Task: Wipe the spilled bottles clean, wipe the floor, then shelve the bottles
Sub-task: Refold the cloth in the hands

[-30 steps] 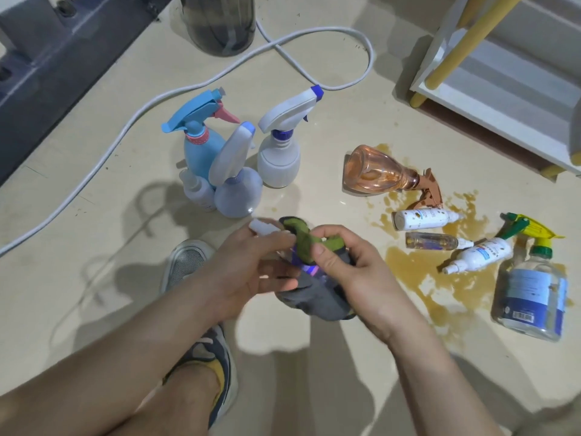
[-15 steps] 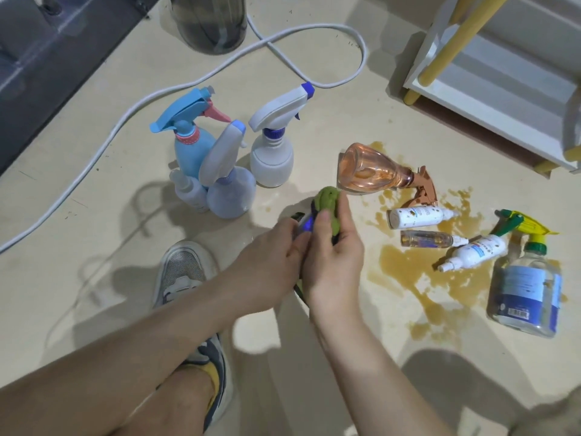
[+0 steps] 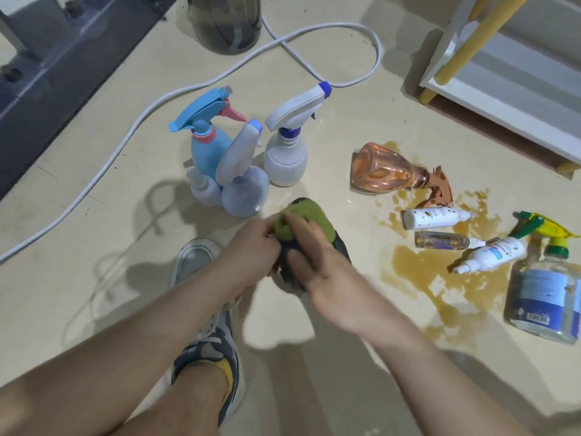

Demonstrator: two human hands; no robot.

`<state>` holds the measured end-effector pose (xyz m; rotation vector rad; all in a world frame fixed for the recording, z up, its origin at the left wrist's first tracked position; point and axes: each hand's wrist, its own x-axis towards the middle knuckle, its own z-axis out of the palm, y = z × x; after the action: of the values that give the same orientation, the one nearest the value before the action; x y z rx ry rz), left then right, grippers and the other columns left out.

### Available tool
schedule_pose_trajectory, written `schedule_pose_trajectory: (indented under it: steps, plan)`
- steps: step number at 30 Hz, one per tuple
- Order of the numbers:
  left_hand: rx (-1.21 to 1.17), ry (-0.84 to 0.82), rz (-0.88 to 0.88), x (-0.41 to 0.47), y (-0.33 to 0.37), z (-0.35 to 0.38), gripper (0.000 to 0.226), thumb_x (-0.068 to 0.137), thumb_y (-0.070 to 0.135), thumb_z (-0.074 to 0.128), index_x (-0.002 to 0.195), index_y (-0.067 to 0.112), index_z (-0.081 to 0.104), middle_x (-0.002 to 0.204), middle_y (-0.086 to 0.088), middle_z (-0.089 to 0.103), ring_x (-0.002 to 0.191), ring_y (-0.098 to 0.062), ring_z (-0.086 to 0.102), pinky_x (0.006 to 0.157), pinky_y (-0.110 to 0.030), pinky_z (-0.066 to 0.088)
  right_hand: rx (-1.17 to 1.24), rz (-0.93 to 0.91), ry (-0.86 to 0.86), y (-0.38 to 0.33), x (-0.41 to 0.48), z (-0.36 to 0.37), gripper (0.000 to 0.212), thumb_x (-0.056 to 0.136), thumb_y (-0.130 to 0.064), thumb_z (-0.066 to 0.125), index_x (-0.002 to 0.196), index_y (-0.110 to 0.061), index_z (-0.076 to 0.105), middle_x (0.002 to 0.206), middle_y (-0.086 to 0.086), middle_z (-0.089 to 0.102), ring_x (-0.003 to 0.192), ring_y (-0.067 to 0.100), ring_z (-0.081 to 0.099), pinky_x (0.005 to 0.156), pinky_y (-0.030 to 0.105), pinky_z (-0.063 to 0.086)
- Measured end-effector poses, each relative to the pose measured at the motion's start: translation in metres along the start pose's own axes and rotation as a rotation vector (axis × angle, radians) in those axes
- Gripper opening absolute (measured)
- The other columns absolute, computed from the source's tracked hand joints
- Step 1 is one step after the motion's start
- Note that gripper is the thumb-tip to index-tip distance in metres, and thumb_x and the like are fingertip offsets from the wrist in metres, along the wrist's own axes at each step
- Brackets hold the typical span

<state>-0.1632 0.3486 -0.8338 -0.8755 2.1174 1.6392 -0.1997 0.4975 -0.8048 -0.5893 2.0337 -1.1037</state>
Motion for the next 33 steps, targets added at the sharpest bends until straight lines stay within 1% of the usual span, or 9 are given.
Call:
schedule_pose_trajectory:
  steps: [3, 7, 12, 15, 18, 23, 27, 29, 33]
  plan:
    - [0.007, 0.041, -0.014, -0.005, -0.006, -0.001, 0.045, 0.095, 0.017, 0.046, 0.051, 0.016, 0.052, 0.043, 0.006, 0.046, 0.041, -0.015, 0.038, 0.049, -0.027, 0.03, -0.317, -0.071, 0.209, 0.021, 0.019, 0.018, 0.038, 0.1, -0.039, 0.028, 0.133, -0.037, 0.047, 0.128, -0.016, 0.052, 0.127, 0.004, 0.043, 0.096, 0.036, 0.029]
    - [0.27, 0.026, 0.099, -0.007, -0.018, -0.006, 0.031, 0.096, 0.034, 0.05, 0.07, 0.026, 0.063, 0.054, 0.015, 0.055, 0.055, -0.006, 0.049, 0.054, -0.025, 0.036, -0.413, 0.232, 0.345, 0.061, 0.042, 0.015, 0.027, 0.106, -0.031, 0.03, 0.107, -0.023, 0.056, 0.089, 0.0, 0.06, 0.104, 0.026, 0.056, 0.089, 0.038, 0.028]
    - [0.445, 0.07, 0.078, 0.012, -0.023, -0.004, 0.026, 0.096, 0.038, 0.048, 0.105, 0.023, 0.069, 0.102, 0.0, 0.071, 0.099, -0.023, 0.062, 0.085, -0.035, 0.048, -0.236, -0.062, 0.446, 0.051, 0.035, 0.017, 0.028, 0.101, -0.02, 0.042, 0.123, -0.023, 0.059, 0.11, 0.003, 0.067, 0.101, 0.025, 0.059, 0.084, 0.032, 0.045]
    - [0.473, 0.019, -0.032, 0.019, -0.033, 0.0, 0.023, 0.092, 0.024, 0.048, 0.091, 0.009, 0.065, 0.095, -0.017, 0.069, 0.093, -0.035, 0.063, 0.074, -0.037, 0.045, -0.278, -0.162, 0.216, 0.056, 0.031, 0.052, 0.039, 0.101, -0.026, 0.037, 0.136, -0.017, 0.05, 0.131, 0.003, 0.056, 0.12, 0.023, 0.053, 0.101, 0.036, 0.043]
    - [0.204, 0.016, -0.103, 0.018, -0.047, 0.0, 0.038, 0.098, 0.033, 0.044, 0.086, 0.003, 0.065, 0.078, -0.018, 0.067, 0.071, -0.034, 0.061, 0.065, -0.038, 0.045, -0.45, -0.104, 0.224, 0.085, 0.045, 0.051, 0.045, 0.101, -0.031, 0.03, 0.135, -0.013, 0.052, 0.133, 0.005, 0.058, 0.128, 0.025, 0.05, 0.103, 0.042, 0.042]
    - [0.023, 0.088, -0.083, 0.007, -0.065, 0.002, 0.023, 0.094, 0.021, 0.056, 0.085, 0.041, 0.062, 0.067, 0.005, 0.065, 0.06, -0.016, 0.058, 0.067, -0.039, 0.051, -0.73, -0.022, 0.357, 0.103, 0.053, 0.032, 0.038, 0.098, -0.035, 0.033, 0.105, -0.017, 0.066, 0.104, 0.0, 0.066, 0.105, 0.028, 0.059, 0.083, 0.037, 0.037]
    - [0.033, 0.213, -0.039, 0.01, -0.062, -0.007, 0.011, 0.08, 0.039, 0.066, 0.082, 0.033, 0.057, 0.068, 0.002, 0.068, 0.059, -0.022, 0.06, 0.06, -0.045, 0.052, -0.436, 0.131, 0.478, 0.076, 0.063, 0.018, 0.034, 0.096, -0.037, 0.038, 0.086, -0.015, 0.061, 0.087, 0.007, 0.062, 0.088, 0.034, 0.056, 0.073, 0.04, 0.039]
    - [0.081, 0.214, -0.012, 0.013, -0.053, -0.007, 0.019, 0.082, 0.044, 0.062, 0.075, 0.026, 0.06, 0.062, 0.001, 0.066, 0.057, -0.022, 0.059, 0.058, -0.041, 0.049, -0.309, 0.006, 0.468, 0.054, 0.059, 0.025, 0.031, 0.097, -0.034, 0.04, 0.089, -0.014, 0.062, 0.087, 0.008, 0.061, 0.085, 0.032, 0.054, 0.072, 0.041, 0.042]
    - [0.284, 0.25, 0.029, 0.014, -0.045, 0.0, 0.022, 0.091, 0.029, 0.057, 0.074, 0.018, 0.063, 0.073, -0.001, 0.069, 0.077, -0.026, 0.064, 0.071, -0.036, 0.049, -0.318, -0.07, 0.263, 0.063, 0.042, 0.058, 0.05, 0.099, -0.045, 0.028, 0.118, -0.018, 0.065, 0.126, 0.004, 0.059, 0.119, 0.025, 0.049, 0.098, 0.04, 0.041]
